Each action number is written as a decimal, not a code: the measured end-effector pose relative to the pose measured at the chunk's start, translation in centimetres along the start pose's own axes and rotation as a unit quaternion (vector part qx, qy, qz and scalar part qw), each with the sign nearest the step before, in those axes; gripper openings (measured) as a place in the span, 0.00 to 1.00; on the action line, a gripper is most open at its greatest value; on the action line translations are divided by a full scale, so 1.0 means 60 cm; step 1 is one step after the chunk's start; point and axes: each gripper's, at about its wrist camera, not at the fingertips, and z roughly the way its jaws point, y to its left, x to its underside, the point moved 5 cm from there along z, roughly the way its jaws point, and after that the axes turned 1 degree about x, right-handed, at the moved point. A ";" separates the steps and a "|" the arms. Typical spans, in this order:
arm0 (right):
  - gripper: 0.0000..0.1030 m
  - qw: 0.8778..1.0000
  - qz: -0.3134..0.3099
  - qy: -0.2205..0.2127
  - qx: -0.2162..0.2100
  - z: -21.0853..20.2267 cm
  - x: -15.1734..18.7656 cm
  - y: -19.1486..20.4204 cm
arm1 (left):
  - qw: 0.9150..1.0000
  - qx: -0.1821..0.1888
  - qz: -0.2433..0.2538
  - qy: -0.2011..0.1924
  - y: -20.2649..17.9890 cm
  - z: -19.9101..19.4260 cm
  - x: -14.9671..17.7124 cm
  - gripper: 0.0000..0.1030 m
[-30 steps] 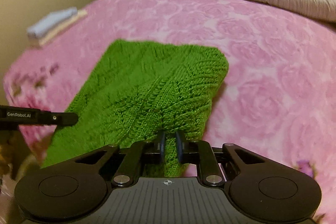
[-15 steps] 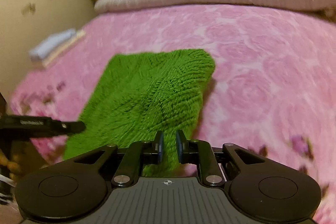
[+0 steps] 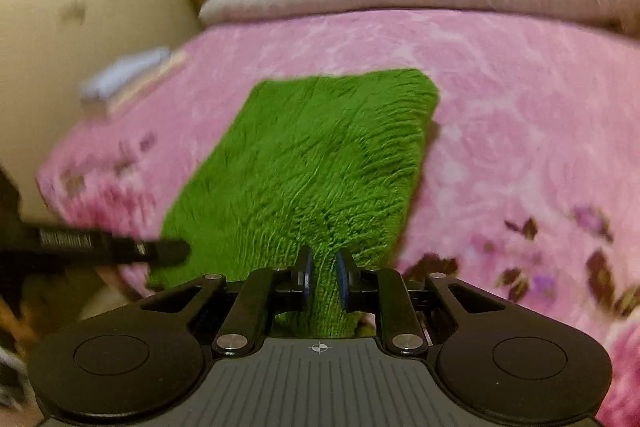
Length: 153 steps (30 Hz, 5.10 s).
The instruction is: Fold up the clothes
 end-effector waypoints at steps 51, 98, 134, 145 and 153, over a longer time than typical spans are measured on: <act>0.33 0.996 0.070 0.016 0.051 -0.012 0.013 0.004 | 0.982 -0.129 0.135 0.013 -0.101 -0.040 0.002 0.25; 0.57 0.990 0.117 0.007 0.084 -0.076 0.037 -0.018 | 0.995 -0.065 0.071 0.030 -0.078 -0.086 0.014 0.40; 0.25 0.992 0.108 -0.054 -0.022 0.144 -0.215 -0.179 | 0.991 -0.025 0.124 -0.043 -0.050 0.133 -0.271 0.32; 0.26 0.999 0.040 -0.009 -0.009 0.229 -0.231 -0.180 | 0.995 -0.039 0.080 -0.043 0.007 0.151 -0.277 0.31; 0.25 0.996 0.055 -0.046 -0.044 0.110 -0.189 -0.134 | 0.988 0.031 0.147 -0.023 -0.080 0.095 -0.205 0.28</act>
